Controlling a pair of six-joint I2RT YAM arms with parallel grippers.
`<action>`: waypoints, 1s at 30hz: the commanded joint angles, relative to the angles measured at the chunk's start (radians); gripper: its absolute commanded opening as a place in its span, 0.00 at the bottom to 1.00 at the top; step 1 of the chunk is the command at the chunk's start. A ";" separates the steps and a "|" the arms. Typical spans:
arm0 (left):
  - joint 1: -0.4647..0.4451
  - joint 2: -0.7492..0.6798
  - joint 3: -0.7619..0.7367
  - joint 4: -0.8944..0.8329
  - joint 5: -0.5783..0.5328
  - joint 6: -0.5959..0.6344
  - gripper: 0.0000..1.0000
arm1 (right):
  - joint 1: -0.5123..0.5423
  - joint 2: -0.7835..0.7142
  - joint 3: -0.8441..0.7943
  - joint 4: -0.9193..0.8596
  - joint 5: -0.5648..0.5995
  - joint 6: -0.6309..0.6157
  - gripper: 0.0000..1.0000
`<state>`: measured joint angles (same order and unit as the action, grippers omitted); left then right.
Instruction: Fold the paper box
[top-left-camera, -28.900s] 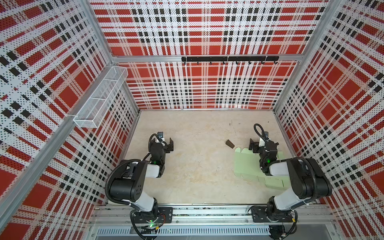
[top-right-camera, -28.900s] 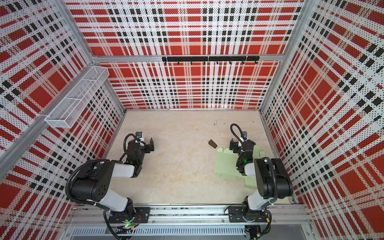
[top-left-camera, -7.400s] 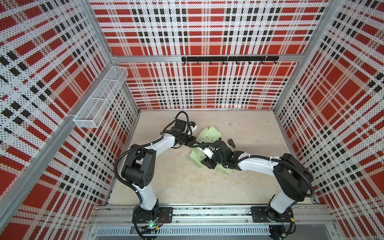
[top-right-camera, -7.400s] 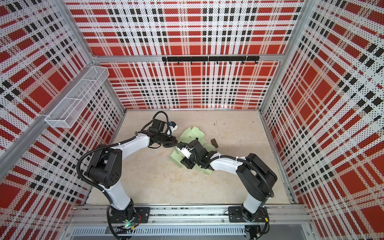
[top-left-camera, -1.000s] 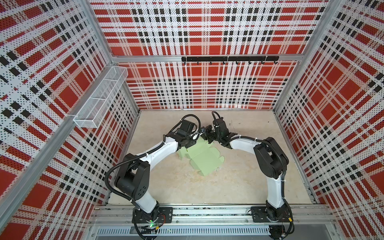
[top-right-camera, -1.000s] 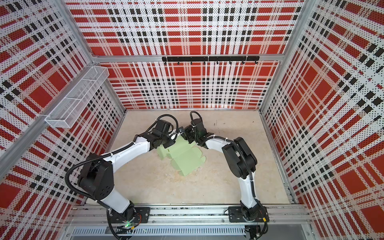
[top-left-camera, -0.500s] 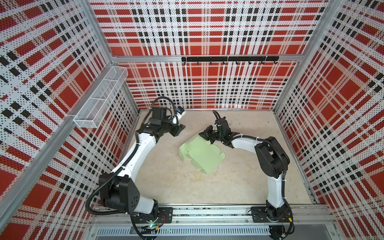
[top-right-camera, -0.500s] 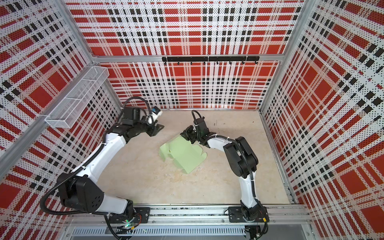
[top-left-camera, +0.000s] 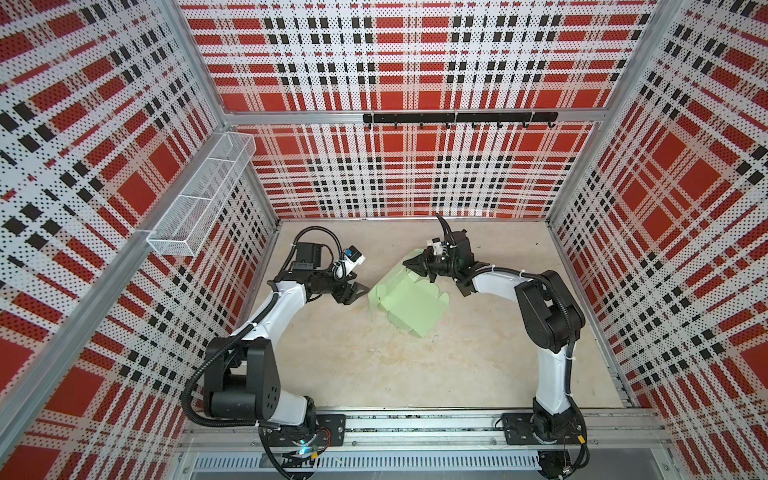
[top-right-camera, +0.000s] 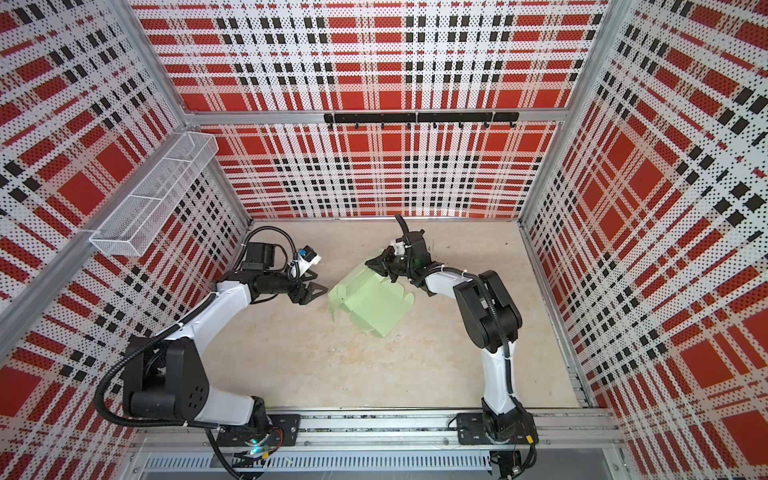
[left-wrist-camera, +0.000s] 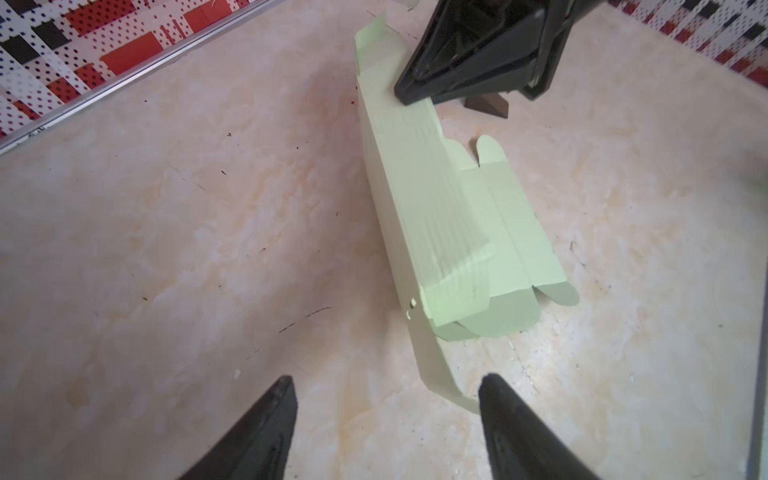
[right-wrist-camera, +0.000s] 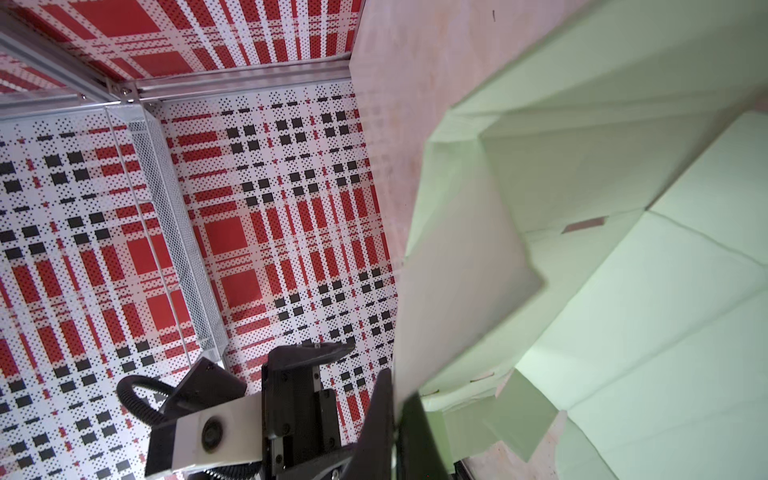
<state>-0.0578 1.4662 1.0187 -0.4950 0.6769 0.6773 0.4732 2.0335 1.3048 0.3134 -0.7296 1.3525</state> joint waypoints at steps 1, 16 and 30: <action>-0.022 0.017 -0.040 0.018 -0.082 0.163 0.74 | -0.014 -0.001 -0.017 0.110 -0.052 -0.030 0.00; -0.127 0.161 -0.056 0.062 -0.139 0.500 0.59 | -0.040 0.133 0.007 0.227 -0.110 -0.047 0.00; -0.230 0.198 0.037 0.039 -0.149 0.188 0.47 | -0.041 0.143 -0.030 0.294 -0.079 -0.046 0.00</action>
<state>-0.2821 1.6657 1.0332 -0.4656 0.5079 0.9787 0.4362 2.1494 1.2915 0.5423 -0.8192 1.3090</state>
